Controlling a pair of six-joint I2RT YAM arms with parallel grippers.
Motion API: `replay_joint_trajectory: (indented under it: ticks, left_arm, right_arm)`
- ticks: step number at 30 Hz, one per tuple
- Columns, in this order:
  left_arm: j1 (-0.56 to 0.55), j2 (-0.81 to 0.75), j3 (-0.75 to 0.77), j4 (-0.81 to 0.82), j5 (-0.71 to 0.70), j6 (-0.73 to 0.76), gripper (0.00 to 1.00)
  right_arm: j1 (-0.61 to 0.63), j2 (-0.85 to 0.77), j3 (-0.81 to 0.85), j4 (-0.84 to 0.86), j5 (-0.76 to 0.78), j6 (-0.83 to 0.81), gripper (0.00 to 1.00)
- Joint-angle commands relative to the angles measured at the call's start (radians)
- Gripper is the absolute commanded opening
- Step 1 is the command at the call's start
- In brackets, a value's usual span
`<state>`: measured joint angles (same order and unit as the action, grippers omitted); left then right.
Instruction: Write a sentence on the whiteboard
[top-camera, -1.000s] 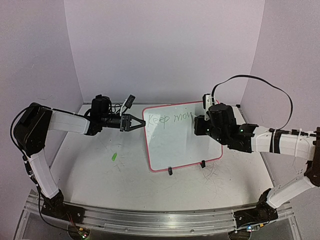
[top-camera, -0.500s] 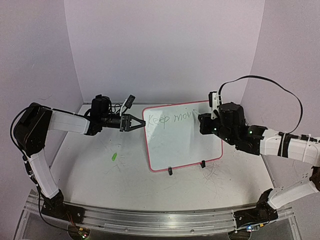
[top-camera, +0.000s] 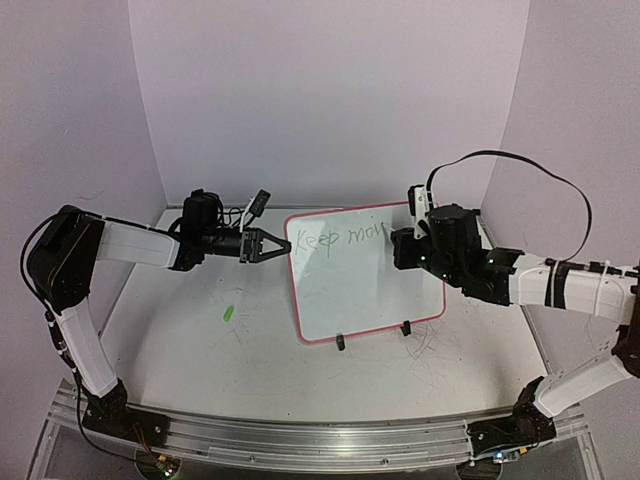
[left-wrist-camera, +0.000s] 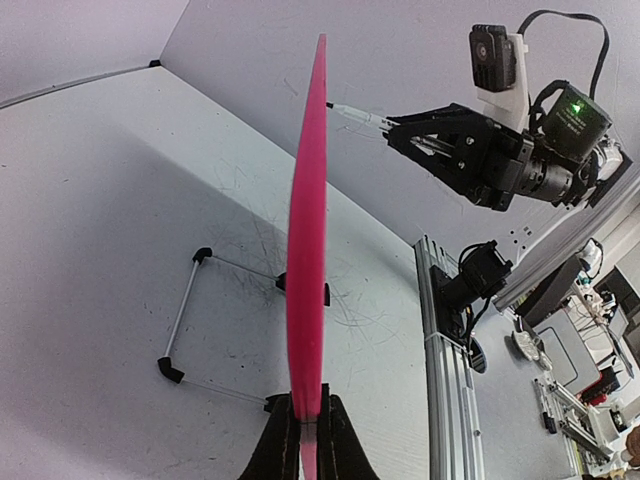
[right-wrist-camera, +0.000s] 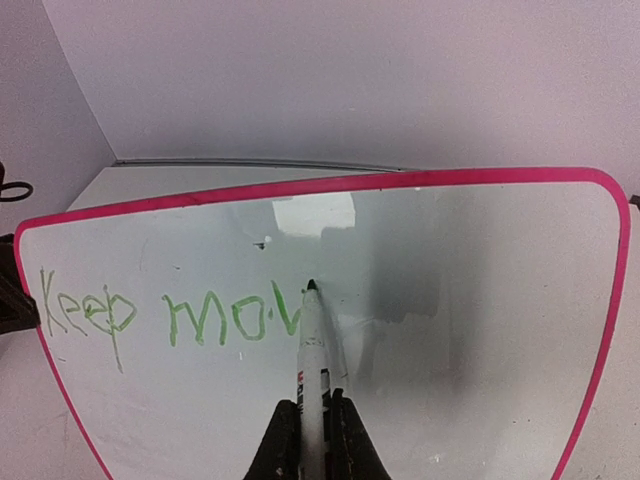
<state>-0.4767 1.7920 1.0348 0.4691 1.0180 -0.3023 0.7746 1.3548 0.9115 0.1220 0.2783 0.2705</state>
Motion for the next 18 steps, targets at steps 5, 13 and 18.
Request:
replay_joint_trajectory:
  ticks: [5,13,18]
  left_arm:
    - [0.003,-0.026,0.038,-0.029,0.003,0.035,0.0]
    - [0.002,-0.026,0.038,-0.03,0.003,0.037,0.0]
    - [0.003,-0.024,0.039,-0.03,0.004,0.037,0.0]
  right_arm:
    - [-0.003,0.005,0.059,0.056,0.007,-0.014,0.0]
    - [-0.011,0.016,0.038,0.022,0.033,0.028,0.0]
    - [-0.016,0.005,0.01,-0.004,0.059,0.053,0.0]
